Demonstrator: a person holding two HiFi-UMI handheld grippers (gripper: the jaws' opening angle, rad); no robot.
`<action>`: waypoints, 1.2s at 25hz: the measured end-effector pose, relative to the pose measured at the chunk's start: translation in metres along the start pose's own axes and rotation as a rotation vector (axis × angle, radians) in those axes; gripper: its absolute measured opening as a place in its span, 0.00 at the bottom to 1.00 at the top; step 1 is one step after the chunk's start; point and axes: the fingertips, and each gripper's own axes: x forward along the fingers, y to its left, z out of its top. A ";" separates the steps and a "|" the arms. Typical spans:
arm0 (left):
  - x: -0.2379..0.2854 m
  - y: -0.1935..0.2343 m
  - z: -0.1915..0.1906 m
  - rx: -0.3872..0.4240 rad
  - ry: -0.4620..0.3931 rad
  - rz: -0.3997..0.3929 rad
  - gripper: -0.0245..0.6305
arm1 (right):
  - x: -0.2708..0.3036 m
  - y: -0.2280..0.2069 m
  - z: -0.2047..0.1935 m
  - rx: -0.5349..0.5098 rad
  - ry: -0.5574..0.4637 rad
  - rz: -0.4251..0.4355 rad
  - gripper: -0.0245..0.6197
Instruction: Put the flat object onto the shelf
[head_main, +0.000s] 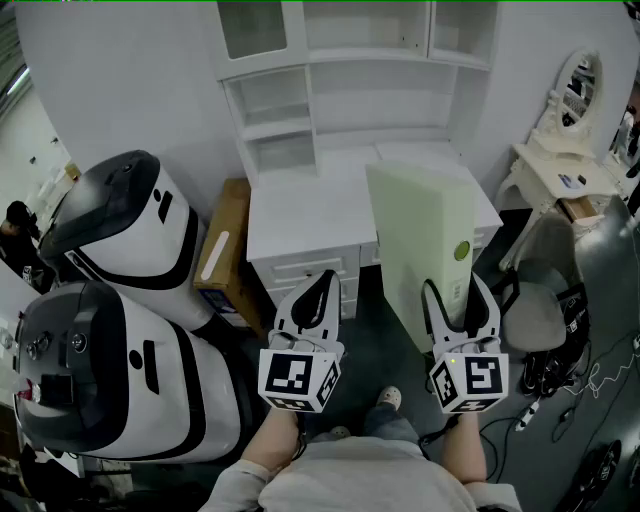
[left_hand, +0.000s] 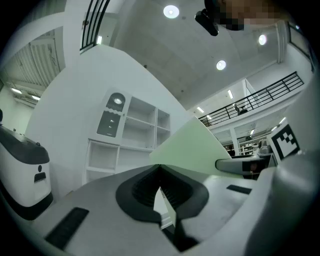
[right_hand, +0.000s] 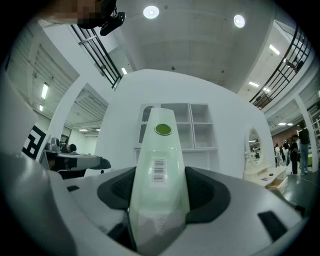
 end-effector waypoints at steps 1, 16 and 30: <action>-0.001 -0.001 0.000 -0.003 -0.001 -0.002 0.06 | -0.002 0.001 0.000 0.000 -0.002 -0.002 0.48; 0.008 0.001 0.002 -0.027 -0.018 -0.021 0.06 | 0.002 -0.001 0.005 -0.013 -0.020 -0.014 0.48; 0.087 0.000 -0.001 -0.014 -0.044 0.036 0.06 | 0.066 -0.061 0.004 0.037 -0.035 0.047 0.49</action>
